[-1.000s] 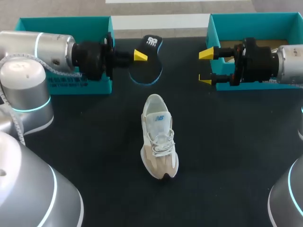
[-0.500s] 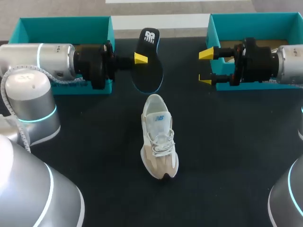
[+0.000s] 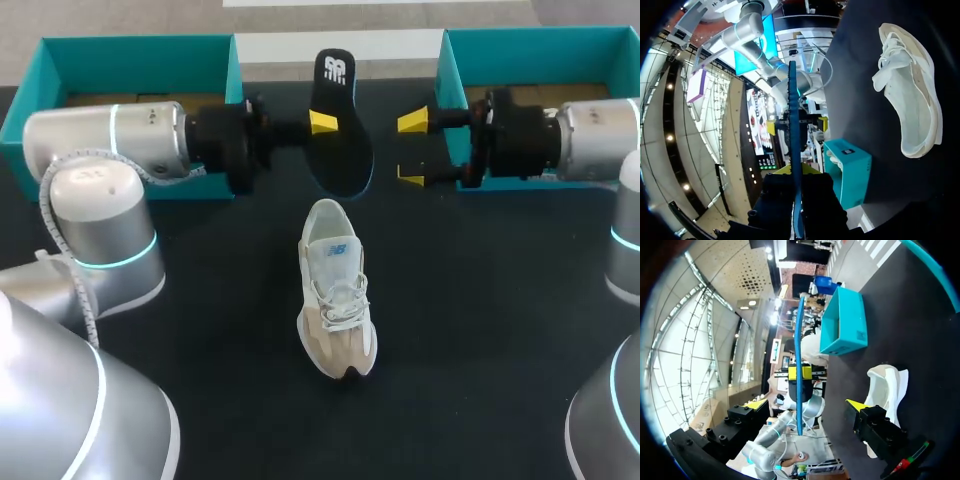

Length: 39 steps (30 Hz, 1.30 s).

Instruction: Take the shoe out of the shoebox, open the shoe tongue, remove and reinsert the insole, then place the shoe into the shoebox

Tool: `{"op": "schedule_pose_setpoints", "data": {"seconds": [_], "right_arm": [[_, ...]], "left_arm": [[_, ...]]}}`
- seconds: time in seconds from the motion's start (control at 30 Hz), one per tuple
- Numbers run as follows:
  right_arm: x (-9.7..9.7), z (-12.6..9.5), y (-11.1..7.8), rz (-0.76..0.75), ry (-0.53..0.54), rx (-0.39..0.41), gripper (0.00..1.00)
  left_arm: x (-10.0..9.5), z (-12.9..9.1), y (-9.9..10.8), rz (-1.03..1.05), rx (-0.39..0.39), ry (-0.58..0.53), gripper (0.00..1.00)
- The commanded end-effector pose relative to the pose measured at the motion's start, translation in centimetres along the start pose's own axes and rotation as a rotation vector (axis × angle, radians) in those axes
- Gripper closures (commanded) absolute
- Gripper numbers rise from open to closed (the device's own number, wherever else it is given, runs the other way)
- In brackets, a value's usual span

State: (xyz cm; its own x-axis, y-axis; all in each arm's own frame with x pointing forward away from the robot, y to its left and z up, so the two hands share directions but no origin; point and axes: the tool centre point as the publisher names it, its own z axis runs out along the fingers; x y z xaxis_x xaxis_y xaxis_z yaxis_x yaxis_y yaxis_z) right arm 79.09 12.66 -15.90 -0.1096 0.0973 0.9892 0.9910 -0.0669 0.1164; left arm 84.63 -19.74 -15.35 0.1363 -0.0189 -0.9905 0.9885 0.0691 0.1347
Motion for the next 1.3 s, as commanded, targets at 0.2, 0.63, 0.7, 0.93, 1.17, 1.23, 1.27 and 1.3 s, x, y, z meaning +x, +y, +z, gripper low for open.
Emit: {"op": "schedule_pose_setpoints", "data": {"seconds": [0.2, 0.63, 0.7, 0.93, 1.17, 1.23, 1.27, 1.3], "right_arm": [[-0.3, 0.9, 0.4, 0.008, 0.0, 0.038, 0.0], [-0.3, 1.6, 0.4, 0.012, 0.006, 0.074, 0.44], [-0.4, 1.8, 0.4, 0.013, 0.008, 0.077, 0.5], [-0.5, 2.2, 0.3, 0.013, 0.019, 0.09, 0.53], [-0.6, 2.4, 0.2, 0.016, 0.024, 0.093, 0.57], [-0.6, 2.4, 0.2, 0.017, 0.025, 0.094, 0.58], [-0.6, 2.5, 0.2, 0.016, 0.025, 0.095, 0.59], [-0.6, 2.5, 0.2, 0.016, 0.025, 0.096, 0.6]], "left_arm": [[1.0, 2.0, 0.3, 0.02, 0.01, 0.009, 1.0], [1.8, 3.9, 0.3, 0.025, 0.015, 0.003, 1.0], [1.7, 4.1, 0.3, 0.026, 0.015, 0.002, 1.0], [1.8, 5.0, 0.1, 0.037, 0.02, -0.002, 1.0], [1.6, 5.9, 0.1, 0.039, 0.025, -0.02, 1.0], [1.6, 6.1, 0.1, 0.038, 0.025, -0.023, 1.0], [1.6, 6.2, 0.1, 0.037, 0.026, -0.024, 1.0], [1.6, 6.2, 0.1, 0.035, 0.028, -0.028, 1.0]]}}
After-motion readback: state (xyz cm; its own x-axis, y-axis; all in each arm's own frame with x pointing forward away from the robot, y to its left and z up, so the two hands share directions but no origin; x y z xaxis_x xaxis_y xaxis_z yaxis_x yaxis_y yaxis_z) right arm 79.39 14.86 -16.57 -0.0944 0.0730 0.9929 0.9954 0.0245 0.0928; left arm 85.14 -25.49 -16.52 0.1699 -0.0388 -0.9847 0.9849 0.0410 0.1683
